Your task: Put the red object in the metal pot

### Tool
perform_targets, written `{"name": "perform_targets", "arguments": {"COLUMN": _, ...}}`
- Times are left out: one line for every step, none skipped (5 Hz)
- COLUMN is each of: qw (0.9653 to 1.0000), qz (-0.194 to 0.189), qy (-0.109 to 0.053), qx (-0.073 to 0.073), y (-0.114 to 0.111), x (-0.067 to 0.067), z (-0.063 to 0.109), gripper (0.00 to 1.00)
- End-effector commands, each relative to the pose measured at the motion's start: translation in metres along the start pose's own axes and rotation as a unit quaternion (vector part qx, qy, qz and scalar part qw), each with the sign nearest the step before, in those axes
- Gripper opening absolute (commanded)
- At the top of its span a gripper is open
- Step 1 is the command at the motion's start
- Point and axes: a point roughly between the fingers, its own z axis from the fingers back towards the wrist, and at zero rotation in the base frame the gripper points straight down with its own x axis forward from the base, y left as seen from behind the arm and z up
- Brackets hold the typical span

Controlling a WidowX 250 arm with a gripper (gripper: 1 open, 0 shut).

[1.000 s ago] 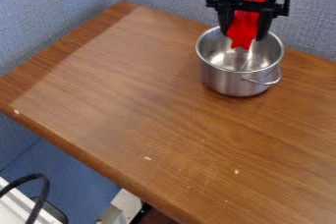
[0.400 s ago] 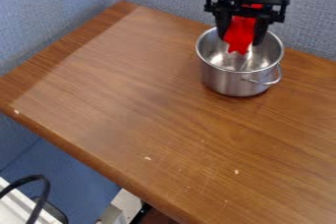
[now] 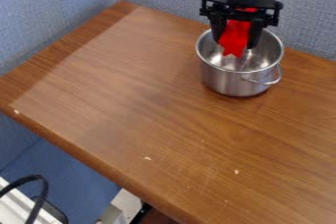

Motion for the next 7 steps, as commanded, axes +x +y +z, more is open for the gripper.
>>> {"name": "perform_targets", "arguments": {"qw": 0.9997, "qz": 0.007, "qy": -0.024, "qx": -0.009, "y": 0.0046, "x": 0.0061, "z": 0.0194, "gripper": 0.0}}
{"name": "perform_targets", "arguments": {"qw": 0.9996, "qz": 0.007, "qy": -0.023, "qx": -0.012, "y": 0.0053, "x": 0.0071, "z": 0.0201, "gripper": 0.0}}
{"name": "perform_targets", "arguments": {"qw": 0.9996, "qz": 0.007, "qy": -0.022, "qx": -0.016, "y": 0.0057, "x": 0.0082, "z": 0.0215, "gripper": 0.0}}
{"name": "perform_targets", "arguments": {"qw": 0.9996, "qz": 0.007, "qy": -0.021, "qx": -0.02, "y": 0.0061, "x": 0.0095, "z": 0.023, "gripper": 0.0}}
{"name": "perform_targets", "arguments": {"qw": 0.9995, "qz": 0.006, "qy": -0.021, "qx": -0.023, "y": 0.0066, "x": 0.0109, "z": 0.0243, "gripper": 0.0}}
{"name": "perform_targets", "arguments": {"qw": 0.9995, "qz": 0.005, "qy": -0.021, "qx": -0.024, "y": 0.0071, "x": 0.0119, "z": 0.0254, "gripper": 0.0}}
{"name": "perform_targets", "arguments": {"qw": 0.9994, "qz": 0.002, "qy": -0.022, "qx": -0.026, "y": 0.0074, "x": 0.0128, "z": 0.026, "gripper": 0.0}}
